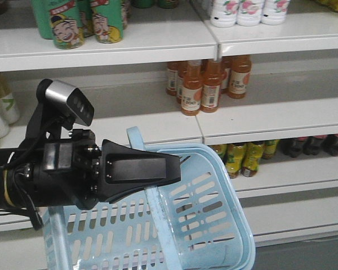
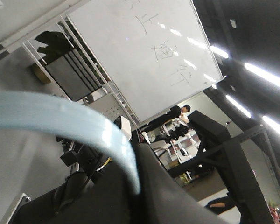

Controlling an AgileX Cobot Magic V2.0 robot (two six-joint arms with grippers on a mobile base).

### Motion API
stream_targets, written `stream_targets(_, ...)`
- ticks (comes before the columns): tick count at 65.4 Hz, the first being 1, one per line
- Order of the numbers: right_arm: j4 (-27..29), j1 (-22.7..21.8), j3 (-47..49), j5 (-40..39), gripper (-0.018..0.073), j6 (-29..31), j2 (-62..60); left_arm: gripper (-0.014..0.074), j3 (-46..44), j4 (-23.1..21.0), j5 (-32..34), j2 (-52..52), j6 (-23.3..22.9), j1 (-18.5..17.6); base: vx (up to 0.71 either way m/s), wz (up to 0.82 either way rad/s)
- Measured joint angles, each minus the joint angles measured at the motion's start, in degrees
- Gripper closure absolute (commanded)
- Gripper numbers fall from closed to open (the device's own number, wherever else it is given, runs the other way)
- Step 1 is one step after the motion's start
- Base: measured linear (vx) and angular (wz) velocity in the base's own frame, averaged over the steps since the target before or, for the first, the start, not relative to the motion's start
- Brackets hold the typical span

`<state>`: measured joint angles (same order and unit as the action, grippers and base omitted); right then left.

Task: Place coke in basket with both arms
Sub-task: 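Turn the base away from the shelf while holding the basket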

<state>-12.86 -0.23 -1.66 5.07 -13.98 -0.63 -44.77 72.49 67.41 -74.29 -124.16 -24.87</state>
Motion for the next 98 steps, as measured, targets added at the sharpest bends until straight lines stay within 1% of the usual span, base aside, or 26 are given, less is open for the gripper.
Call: stream_targets(98,0.00,0.00,0.00,0.00,0.0564,0.00,0.00,0.0604,0.00,0.00,-0.06,0.00,0.00,0.00,-0.05,-0.67)
